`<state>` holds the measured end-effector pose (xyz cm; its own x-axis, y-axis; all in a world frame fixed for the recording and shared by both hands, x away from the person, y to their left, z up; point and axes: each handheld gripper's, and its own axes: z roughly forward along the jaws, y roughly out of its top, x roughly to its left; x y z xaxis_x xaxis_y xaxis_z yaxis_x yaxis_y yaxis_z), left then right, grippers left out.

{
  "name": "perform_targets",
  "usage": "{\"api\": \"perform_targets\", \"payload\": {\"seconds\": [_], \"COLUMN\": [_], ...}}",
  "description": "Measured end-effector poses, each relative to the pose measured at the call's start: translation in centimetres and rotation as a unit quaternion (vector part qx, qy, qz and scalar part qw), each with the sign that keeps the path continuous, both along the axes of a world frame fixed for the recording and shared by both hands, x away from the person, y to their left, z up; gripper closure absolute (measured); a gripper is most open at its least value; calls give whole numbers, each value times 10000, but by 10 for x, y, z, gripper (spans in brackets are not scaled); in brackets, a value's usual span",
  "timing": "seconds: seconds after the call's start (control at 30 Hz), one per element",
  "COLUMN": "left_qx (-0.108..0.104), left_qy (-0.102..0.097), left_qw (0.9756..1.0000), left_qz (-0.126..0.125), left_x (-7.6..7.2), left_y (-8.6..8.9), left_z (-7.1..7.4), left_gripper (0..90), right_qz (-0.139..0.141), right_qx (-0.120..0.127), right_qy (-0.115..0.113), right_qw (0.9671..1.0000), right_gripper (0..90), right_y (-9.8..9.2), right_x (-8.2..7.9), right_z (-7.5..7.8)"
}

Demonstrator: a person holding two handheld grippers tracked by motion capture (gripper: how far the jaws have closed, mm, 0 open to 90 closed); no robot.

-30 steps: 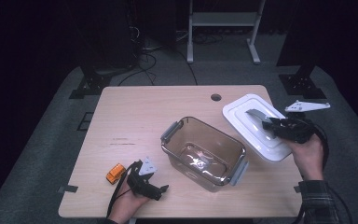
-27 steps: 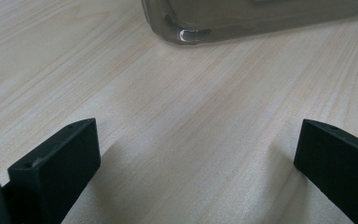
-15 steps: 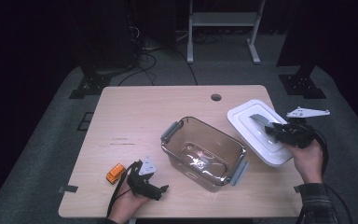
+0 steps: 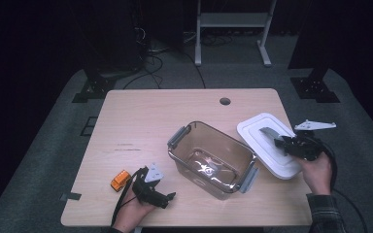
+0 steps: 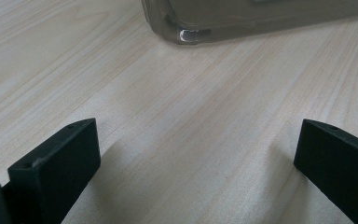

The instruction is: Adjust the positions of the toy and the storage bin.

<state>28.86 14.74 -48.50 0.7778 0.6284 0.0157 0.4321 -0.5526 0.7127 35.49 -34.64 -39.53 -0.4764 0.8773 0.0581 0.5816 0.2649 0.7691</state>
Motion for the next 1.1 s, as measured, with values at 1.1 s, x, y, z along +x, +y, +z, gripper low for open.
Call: {"api": "perform_targets", "payload": {"seconds": [1.1], "left_qx": [-15], "left_qy": [0], "left_qw": [10000], "left_qz": [6], "left_x": [0], "left_y": [0], "left_z": [0], "left_gripper": [0], "right_qz": [45], "right_qx": [-307], "right_qy": [471], "right_qw": [9984], "right_gripper": [662], "right_y": [17], "right_x": [12], "right_z": [-53]}}
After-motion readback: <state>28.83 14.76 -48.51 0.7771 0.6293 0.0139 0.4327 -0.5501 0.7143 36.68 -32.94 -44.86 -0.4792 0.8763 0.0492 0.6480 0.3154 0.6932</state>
